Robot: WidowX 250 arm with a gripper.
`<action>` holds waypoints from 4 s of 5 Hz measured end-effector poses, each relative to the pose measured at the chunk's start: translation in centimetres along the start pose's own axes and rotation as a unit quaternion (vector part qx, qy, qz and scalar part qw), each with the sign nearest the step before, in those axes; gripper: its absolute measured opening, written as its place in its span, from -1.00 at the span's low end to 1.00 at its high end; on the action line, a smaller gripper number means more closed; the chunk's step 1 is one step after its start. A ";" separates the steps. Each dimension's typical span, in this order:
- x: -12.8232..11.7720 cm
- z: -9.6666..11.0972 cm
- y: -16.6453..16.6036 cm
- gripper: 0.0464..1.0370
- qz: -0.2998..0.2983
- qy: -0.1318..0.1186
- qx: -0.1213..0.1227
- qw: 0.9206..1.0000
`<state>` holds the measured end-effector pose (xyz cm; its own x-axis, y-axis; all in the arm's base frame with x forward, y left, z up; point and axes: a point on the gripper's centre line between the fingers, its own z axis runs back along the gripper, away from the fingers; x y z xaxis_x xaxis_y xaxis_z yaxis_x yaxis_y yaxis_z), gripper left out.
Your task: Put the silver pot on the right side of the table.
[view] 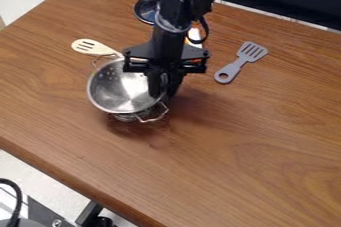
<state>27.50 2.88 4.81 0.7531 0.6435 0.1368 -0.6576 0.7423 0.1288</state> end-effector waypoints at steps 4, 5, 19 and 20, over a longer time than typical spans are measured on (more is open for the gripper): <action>-0.6 2.3 0.7 -0.96 -0.007 -0.017 0.025 1.000; -1.2 2.8 0.1 -0.97 -0.016 -0.015 0.028 0.999; -4.7 3.0 -12.7 0.93 0.003 -0.023 -0.057 0.998; -4.3 4.2 -12.1 0.93 0.004 -0.030 -0.081 0.996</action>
<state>32.19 -9.63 6.77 0.7427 0.6400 0.1971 -0.6475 0.7614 -0.0322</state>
